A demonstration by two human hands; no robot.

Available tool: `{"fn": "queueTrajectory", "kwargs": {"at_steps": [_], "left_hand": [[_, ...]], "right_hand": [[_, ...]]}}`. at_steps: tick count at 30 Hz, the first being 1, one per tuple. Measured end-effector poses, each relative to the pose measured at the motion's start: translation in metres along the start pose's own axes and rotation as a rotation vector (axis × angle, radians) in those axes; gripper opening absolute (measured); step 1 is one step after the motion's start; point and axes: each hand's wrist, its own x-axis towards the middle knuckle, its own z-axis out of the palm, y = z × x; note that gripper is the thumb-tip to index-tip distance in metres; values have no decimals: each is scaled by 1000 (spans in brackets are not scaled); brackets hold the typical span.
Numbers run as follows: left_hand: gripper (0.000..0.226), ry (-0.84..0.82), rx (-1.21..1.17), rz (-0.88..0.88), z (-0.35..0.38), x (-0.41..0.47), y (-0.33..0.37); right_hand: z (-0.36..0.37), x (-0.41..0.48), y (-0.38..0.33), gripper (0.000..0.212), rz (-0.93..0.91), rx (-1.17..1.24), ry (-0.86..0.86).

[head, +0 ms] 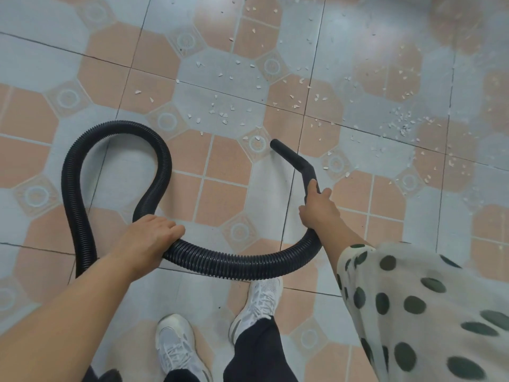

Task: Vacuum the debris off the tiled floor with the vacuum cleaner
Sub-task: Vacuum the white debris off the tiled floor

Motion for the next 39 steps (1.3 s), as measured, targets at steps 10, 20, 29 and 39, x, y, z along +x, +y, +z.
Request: {"fn": "queueTrajectory", "kwargs": {"at_steps": [10,20,29,39], "left_hand": [[51,-34,-55,-172,-21,8,-36],[53,-46,-142,-186,-28,3,-73],[48,-25,-189,-153,-39,-5,-114],[52,38,-206,-149,-37,-13,-168]], "right_hand": [[-52,33,-54,77,-192,-125,-76],[-74,46,-111,77,-364,-209,-150],[-83,43,-154,74,-303,-202,-76],[-96,59,-237,77,-395,-243,-36]]}}
